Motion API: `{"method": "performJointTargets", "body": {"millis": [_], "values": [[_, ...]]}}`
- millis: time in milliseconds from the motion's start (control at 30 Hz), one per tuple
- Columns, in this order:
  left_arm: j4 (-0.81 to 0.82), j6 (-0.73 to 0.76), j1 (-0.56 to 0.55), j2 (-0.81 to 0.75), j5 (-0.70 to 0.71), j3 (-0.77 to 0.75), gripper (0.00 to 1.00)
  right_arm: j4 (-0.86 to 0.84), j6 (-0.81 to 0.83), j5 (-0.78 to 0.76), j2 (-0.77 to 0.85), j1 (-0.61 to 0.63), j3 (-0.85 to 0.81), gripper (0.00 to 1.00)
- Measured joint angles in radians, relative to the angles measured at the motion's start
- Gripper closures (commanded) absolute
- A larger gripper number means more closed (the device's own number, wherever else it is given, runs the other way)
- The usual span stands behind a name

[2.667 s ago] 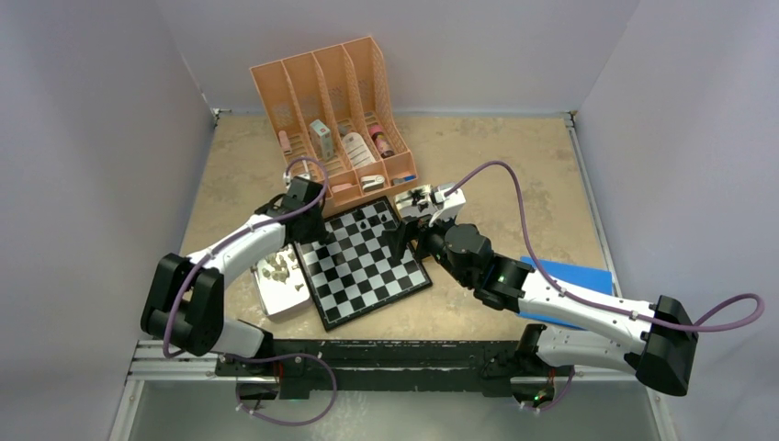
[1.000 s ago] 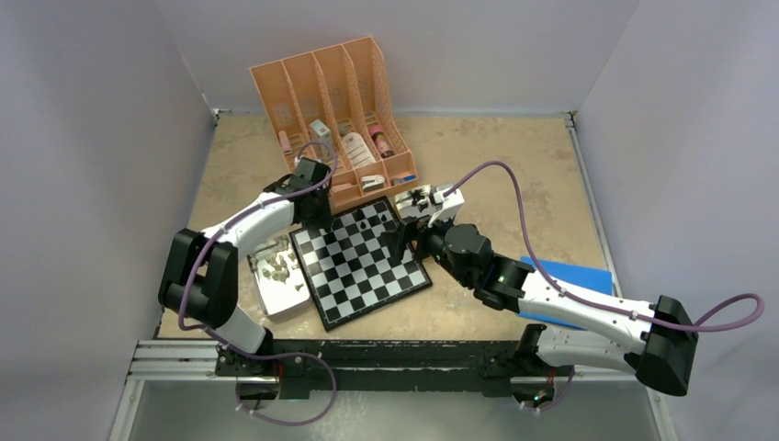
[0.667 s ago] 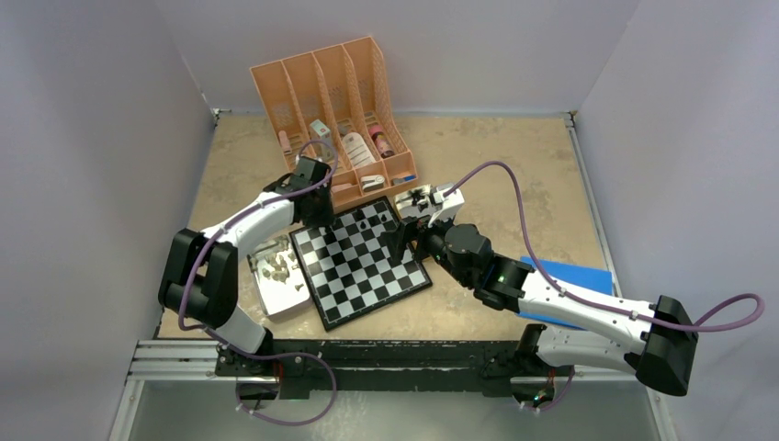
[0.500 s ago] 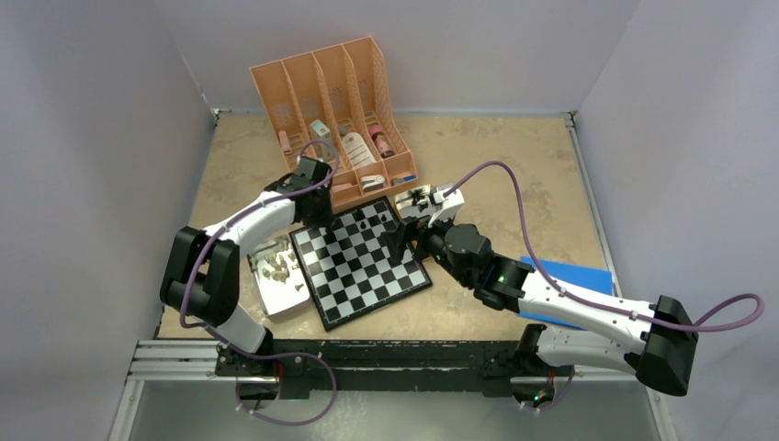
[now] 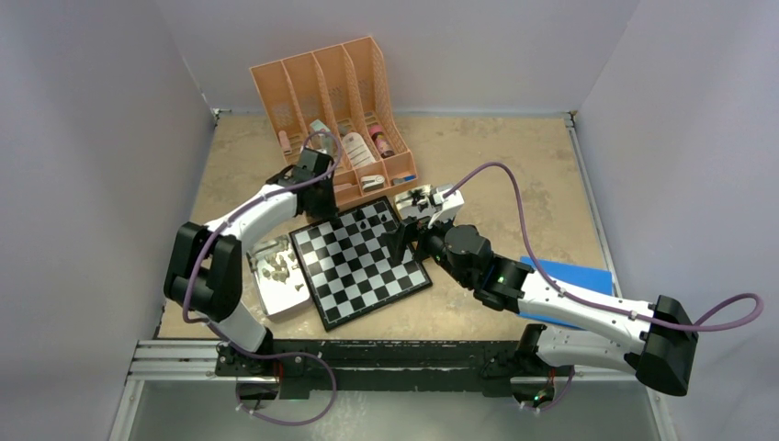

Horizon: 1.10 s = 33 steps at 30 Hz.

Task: Set up the chess pieces on the board
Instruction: Move the chess piece to the chessboard.

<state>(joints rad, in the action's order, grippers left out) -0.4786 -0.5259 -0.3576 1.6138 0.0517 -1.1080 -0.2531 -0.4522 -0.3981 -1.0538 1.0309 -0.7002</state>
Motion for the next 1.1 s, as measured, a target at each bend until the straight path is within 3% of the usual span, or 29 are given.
{"method": "performJointTargets", "body": {"millis": [1100], "values": [[0.018,0.014,-0.084,0.131,0.009,-0.098,0.84,0.0,0.007,-0.003,-0.006,0.0,0.0,0.01]]}}
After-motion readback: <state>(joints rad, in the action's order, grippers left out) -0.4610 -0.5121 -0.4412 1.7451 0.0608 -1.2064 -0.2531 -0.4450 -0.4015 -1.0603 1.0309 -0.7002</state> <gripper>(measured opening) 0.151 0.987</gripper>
